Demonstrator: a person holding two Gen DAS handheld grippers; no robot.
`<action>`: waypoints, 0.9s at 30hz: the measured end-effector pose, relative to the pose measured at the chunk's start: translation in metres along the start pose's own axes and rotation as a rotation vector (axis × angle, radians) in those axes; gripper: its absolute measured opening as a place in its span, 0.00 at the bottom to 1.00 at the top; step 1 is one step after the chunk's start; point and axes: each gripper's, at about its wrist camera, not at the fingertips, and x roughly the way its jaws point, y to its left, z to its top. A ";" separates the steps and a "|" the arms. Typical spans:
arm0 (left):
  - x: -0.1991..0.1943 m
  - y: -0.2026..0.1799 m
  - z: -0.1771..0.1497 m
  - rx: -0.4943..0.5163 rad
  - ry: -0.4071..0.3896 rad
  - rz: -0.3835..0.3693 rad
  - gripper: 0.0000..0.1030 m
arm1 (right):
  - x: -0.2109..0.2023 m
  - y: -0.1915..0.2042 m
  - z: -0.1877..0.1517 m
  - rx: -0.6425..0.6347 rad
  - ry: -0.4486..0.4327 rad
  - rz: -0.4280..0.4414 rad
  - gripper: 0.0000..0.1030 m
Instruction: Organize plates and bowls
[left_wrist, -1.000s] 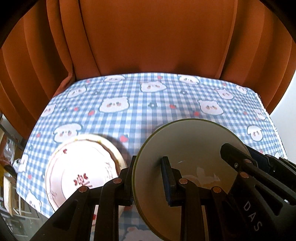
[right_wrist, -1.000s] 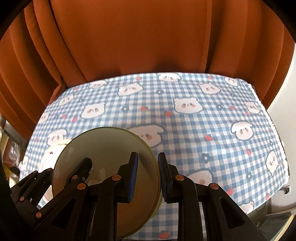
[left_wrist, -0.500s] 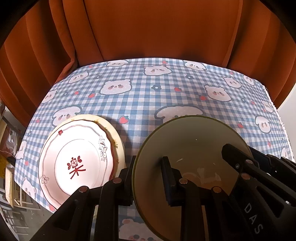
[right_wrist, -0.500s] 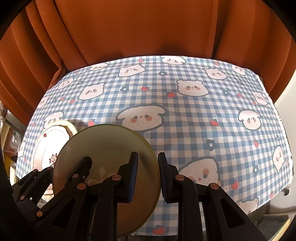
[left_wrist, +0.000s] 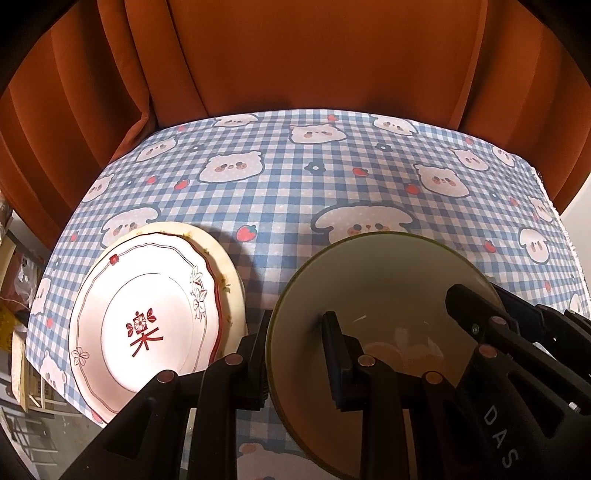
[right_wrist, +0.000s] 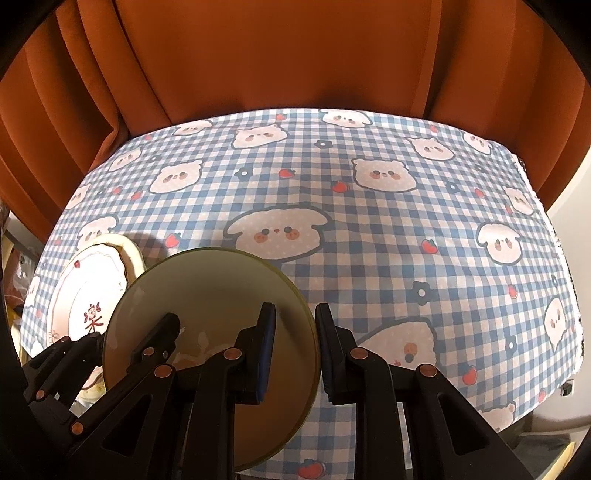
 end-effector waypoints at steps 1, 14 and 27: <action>0.001 0.000 0.000 -0.001 -0.001 0.002 0.22 | 0.001 -0.001 0.000 0.002 0.000 0.003 0.25; 0.007 0.005 0.002 -0.027 0.064 -0.074 0.36 | 0.004 -0.007 0.001 0.029 0.030 0.056 0.25; 0.030 0.014 0.006 0.009 0.162 -0.244 0.58 | 0.014 -0.016 -0.001 0.149 0.099 0.010 0.48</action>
